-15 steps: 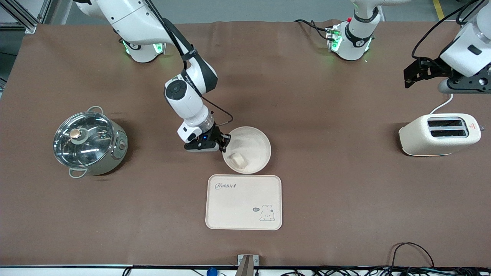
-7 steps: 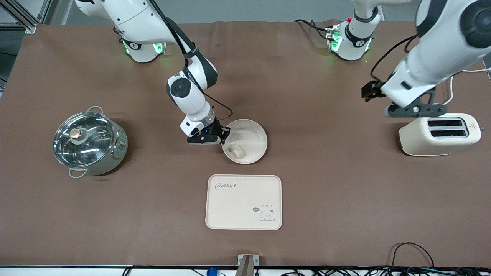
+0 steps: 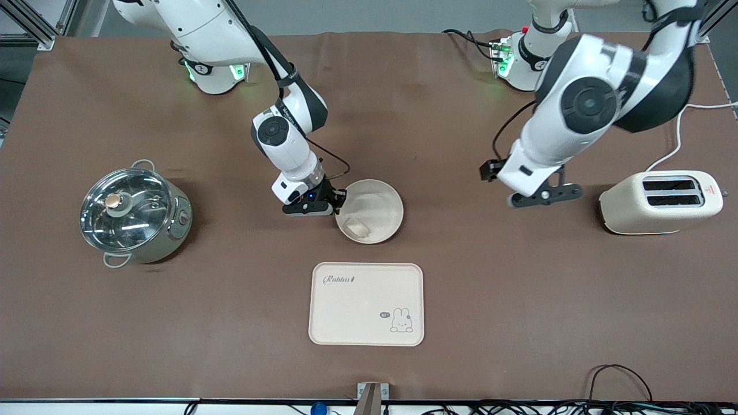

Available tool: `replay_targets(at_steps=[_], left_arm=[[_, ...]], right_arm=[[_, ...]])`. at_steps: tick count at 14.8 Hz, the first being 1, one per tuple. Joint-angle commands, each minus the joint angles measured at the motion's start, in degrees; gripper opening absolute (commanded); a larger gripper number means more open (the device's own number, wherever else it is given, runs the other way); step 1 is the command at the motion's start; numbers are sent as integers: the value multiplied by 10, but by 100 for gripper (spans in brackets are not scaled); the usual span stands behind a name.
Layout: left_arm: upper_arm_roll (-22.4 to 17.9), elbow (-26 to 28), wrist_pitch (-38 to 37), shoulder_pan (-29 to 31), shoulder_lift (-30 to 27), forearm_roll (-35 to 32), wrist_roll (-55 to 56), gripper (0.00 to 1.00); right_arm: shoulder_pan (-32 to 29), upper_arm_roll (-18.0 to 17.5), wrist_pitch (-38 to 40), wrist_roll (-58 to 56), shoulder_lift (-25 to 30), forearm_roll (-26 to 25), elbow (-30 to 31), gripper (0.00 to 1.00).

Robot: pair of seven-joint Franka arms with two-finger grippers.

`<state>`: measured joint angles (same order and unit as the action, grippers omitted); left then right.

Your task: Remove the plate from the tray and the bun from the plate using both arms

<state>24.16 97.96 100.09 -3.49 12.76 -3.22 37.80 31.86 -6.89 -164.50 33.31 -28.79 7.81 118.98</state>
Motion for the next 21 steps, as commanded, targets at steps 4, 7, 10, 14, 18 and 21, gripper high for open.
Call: replay_targets(at_steps=[4, 7, 10, 14, 18, 21], left_arm=[[12, -8, 98, -63, 72, -7, 173, 100], [12, -29, 164, -105, 124, -11, 262, 100], [6, -103, 219, -164, 220, -33, 342, 100], [-2, -210, 279, -225, 338, -137, 462, 100], [-97, -211, 354, -306, 374, -145, 508, 100], [-116, -211, 391, -329, 388, -145, 539, 100]], right_arm=[[-4, 1, 97, 40, 86, 2, -29, 100], [-65, 4, 280, 17, 157, 0, -73, 100], [-161, 5, 393, -70, 237, 1, -77, 100], [-272, 6, 492, -194, 278, -2, -115, 100], [-359, 5, 583, -278, 275, -4, -211, 100], [-408, 6, 595, -329, 275, -5, -226, 100]])
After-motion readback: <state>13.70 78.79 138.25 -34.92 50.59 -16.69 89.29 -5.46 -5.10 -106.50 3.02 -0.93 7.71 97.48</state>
